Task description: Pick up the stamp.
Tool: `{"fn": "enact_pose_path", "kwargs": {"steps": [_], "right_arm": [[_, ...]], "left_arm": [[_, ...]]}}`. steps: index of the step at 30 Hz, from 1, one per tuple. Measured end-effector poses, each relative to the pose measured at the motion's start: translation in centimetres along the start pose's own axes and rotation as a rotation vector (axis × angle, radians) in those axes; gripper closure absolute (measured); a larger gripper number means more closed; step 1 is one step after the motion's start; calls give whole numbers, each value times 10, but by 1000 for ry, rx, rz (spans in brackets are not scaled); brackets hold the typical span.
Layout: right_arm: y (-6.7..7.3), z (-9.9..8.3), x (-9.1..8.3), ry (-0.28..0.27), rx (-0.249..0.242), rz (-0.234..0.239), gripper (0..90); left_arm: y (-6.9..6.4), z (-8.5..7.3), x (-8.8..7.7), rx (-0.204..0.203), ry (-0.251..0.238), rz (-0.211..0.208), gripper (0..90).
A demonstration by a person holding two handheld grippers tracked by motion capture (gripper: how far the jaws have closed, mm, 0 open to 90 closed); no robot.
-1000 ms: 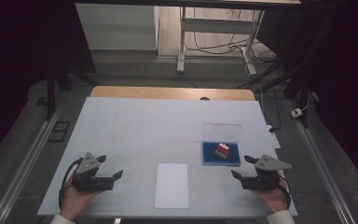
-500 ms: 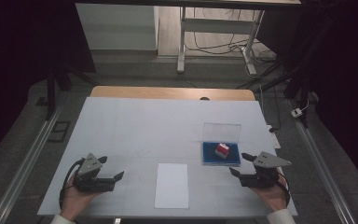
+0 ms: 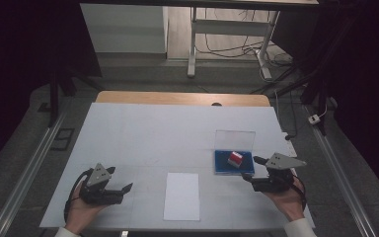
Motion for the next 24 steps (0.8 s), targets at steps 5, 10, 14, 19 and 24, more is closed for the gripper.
{"fn": "enact_pose_path", "kwargs": {"steps": [5, 10, 14, 19, 24], "right_arm": [[0, 9, 6, 22, -15, 17, 264], [-4, 19, 16, 39, -1, 32, 266], [-3, 28, 21, 56, -4, 44, 268], [-2, 39, 29, 78, -8, 66, 270], [-1, 49, 40, 99, -26, 85, 285]], "left_arm": [[0, 1, 0, -1, 2, 3, 155], [0, 1, -1, -3, 2, 8, 155], [1, 0, -1, -6, 3, 7, 155], [-1, 2, 0, -1, 6, 22, 155], [0, 1, 1, 3, 14, 24, 155]]}}
Point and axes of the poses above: each handheld gripper's, and its own axes: x roughly forward along the jaws, z roughly out of its top, y roughly to its left, the point moved 2 cm from there along x, roughly forward along the jaws, and after that the axes turned 12 degrees about -z, right-handed, at the moved point
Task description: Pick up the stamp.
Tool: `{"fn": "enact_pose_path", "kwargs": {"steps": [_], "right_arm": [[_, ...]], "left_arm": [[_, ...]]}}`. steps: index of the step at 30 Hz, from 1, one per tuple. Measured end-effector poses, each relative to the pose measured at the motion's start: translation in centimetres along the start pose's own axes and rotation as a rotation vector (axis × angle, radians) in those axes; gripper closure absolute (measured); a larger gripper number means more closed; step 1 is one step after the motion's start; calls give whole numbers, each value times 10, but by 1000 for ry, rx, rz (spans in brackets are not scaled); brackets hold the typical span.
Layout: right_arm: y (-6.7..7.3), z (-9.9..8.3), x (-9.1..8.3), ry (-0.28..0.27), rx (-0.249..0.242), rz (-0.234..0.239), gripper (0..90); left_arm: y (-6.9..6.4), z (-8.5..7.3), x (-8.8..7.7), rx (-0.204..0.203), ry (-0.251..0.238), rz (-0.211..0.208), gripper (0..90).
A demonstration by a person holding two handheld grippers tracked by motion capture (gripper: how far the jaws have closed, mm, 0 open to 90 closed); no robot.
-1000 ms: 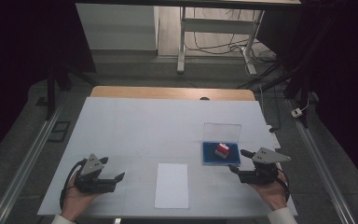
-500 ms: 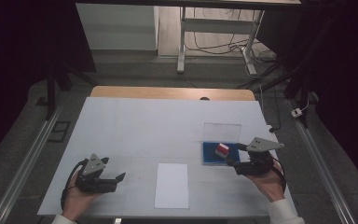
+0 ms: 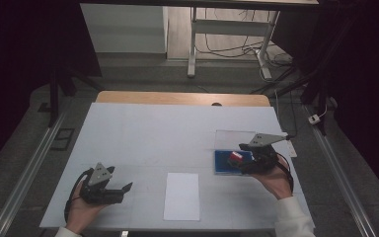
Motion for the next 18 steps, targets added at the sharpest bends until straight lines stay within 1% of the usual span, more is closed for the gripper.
{"fn": "enact_pose_path", "kwargs": {"steps": [1, 2, 5, 8, 10, 11, 12, 13, 15, 17, 18], "right_arm": [[0, 3, 3, 12, -9, 0, 288], [0, 6, 5, 12, -12, 3, 289], [-1, 12, 11, 48, -37, 4, 289], [-2, 16, 15, 61, -48, 13, 291], [-2, 15, 18, 79, -63, 13, 292], [-2, 15, 18, 79, -63, 13, 292], [-3, 13, 22, 102, -75, 10, 292], [-3, 12, 23, 109, -76, 8, 294], [-4, 10, 26, 128, -97, -9, 302], [-6, 8, 27, 135, -98, -14, 314], [-7, 7, 27, 139, -90, -22, 321]], "left_arm": [[0, 0, 0, -1, 1, -1, 155], [1, 0, 1, -2, 2, 1, 155], [1, 0, 2, 1, 6, -3, 155], [1, 0, 2, -1, 7, -3, 155], [1, 0, 1, -2, 5, 0, 155], [1, 0, 1, -2, 5, 0, 155], [1, 0, 1, -6, 3, 2, 155], [1, 0, 1, -7, 4, 2, 155], [2, 0, 1, -7, 8, 3, 155], [2, -1, 1, -7, 11, 6, 155], [2, -1, 2, -8, 13, 6, 155]]}}
Point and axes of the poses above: each handheld gripper's, and its own axes: x roughly forward along the jaws, z roughly out of its top, y roughly to its left, the point moved 2 cm from there along x, roughly forward along the jaws, and after that the axes turned 12 degrees about -z, right-handed, at the moved point
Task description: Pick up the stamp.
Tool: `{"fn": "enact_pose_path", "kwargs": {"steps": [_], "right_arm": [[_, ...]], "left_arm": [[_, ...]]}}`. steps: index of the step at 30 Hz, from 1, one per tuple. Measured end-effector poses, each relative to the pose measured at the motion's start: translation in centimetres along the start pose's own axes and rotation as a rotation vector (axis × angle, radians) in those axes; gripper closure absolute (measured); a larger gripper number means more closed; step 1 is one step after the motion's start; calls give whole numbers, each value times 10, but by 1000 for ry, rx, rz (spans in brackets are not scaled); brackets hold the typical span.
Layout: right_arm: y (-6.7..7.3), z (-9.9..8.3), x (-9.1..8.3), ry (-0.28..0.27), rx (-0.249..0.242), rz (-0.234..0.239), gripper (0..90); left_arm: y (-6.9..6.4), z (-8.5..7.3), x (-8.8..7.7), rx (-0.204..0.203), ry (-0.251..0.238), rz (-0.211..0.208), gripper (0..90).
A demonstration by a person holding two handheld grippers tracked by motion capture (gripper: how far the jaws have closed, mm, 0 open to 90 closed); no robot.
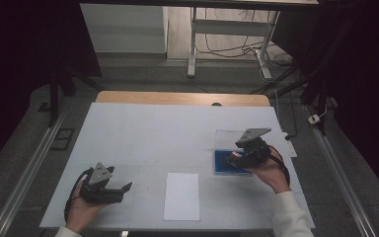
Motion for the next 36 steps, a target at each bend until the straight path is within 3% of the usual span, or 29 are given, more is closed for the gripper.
{"fn": "enact_pose_path", "kwargs": {"steps": [8, 21, 27, 36], "right_arm": [[-7, -11, 9, 32, -6, -30, 400], [-7, -20, 15, 67, -5, 4, 561], [-8, -21, 15, 75, -13, 1, 684], [-7, -21, 15, 67, -30, -3, 700]], "left_arm": [[1, -2, 0, 0, 8, 3, 155], [3, -4, 2, 2, 22, 5, 152], [3, -5, 2, 3, 29, 9, 151], [3, -5, 1, -1, 27, 13, 151]]}}
Point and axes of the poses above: each handheld gripper's, and its own axes: x roughly forward along the jaws, z roughly out of its top, y roughly to its left, the point moved 2 cm from there along x, roughly forward along the jaws, and after that the axes turned 12 degrees about -z, right-handed, at the moved point
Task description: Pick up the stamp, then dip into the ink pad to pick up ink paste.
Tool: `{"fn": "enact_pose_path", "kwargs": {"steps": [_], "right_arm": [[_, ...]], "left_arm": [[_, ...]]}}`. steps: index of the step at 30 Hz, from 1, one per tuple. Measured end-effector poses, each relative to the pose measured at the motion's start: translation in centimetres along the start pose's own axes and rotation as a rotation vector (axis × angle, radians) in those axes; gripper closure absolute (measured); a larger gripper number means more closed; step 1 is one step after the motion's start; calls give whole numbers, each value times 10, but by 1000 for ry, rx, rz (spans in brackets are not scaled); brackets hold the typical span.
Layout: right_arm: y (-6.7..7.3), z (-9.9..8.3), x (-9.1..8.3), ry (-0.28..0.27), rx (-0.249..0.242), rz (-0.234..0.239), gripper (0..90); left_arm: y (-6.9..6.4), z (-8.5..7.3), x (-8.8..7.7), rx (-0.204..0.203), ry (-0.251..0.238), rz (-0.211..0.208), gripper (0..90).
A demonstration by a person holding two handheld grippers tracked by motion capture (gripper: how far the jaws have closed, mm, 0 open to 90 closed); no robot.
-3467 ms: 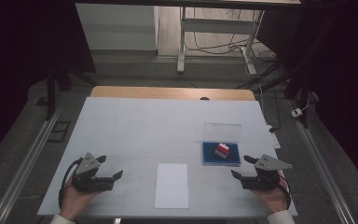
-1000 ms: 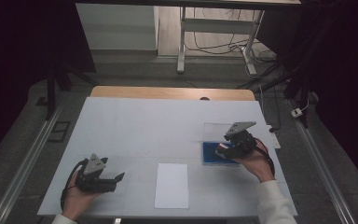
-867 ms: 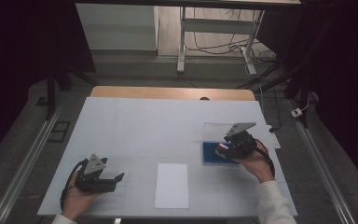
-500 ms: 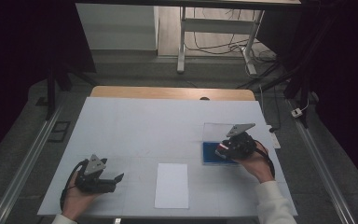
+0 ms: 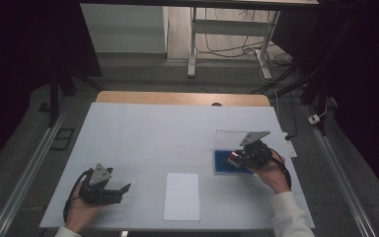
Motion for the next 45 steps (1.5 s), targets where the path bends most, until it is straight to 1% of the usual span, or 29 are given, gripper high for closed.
{"fn": "enact_pose_path", "kwargs": {"steps": [3, 6, 13, 14, 15, 16, 17, 19, 22, 23, 24, 26, 29, 31, 32, 34, 36, 38, 42, 45], "right_arm": [[1, 1, -1, -2, -17, -17, 701], [2, 1, -2, -9, -18, -16, 702], [0, 2, -6, -31, 4, -12, 702], [-1, 2, -7, -39, 14, -14, 702], [-1, 2, -7, -39, 14, -14, 702], [-2, 3, -10, -50, 33, -14, 702], [-2, 3, -10, -50, 33, -14, 702], [-3, 4, -16, -77, 58, -26, 702], [-4, 6, -21, -106, 72, -36, 702], [-5, 6, -23, -115, 65, -38, 702], [-5, 7, -24, -122, 74, -33, 702], [-5, 8, -29, -133, 68, -34, 702], [-5, 12, -37, -166, 71, -50, 703], [-5, 13, -40, -173, 71, -54, 703], [-5, 17, -48, -192, 78, -60, 703], [-4, 19, -53, -205, 81, -57, 703], [-4, 20, -55, -211, 76, -58, 703], [-5, 20, -55, -214, 82, -57, 703], [-5, 20, -53, -200, 83, -50, 703], [-4, 21, -49, -172, 68, -55, 703]], "left_arm": [[0, 0, 0, 1, 1, 1, 151], [0, 0, 0, -1, 0, 1, 151], [1, 0, -1, -6, -6, 4, 152], [2, -1, -1, -7, -6, 5, 152], [2, -1, -1, -7, -6, 5, 152], [2, -1, -1, -7, -6, 5, 152], [2, -1, -1, -7, -6, 5, 152], [2, 0, -1, -10, -7, 4, 152], [2, 0, -1, -11, -9, 5, 152], [3, 0, -1, -11, -9, 4, 152], [3, 0, -1, -11, -9, 4, 152], [3, 0, -1, -10, -10, 7, 152], [3, 0, -2, -11, -10, 8, 152], [4, 0, -2, -11, -12, 10, 152], [4, 0, -2, -13, -11, 12, 153], [4, 0, -2, -13, -11, 12, 153], [4, 0, -2, -12, -10, 13, 153], [4, 0, -2, -10, -8, 14, 153], [4, 0, -2, -11, -9, 15, 153], [5, 0, -2, -12, -9, 14, 153]]}}
Point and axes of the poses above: each handheld gripper's, and its own axes: x roughly forward along the jaws, z roughly out of its top, y roughly to its left, the point moved 2 cm from there along x, roughly forward along the jaws, and after that the axes turned 12 degrees about -z, right-handed, at the moved point
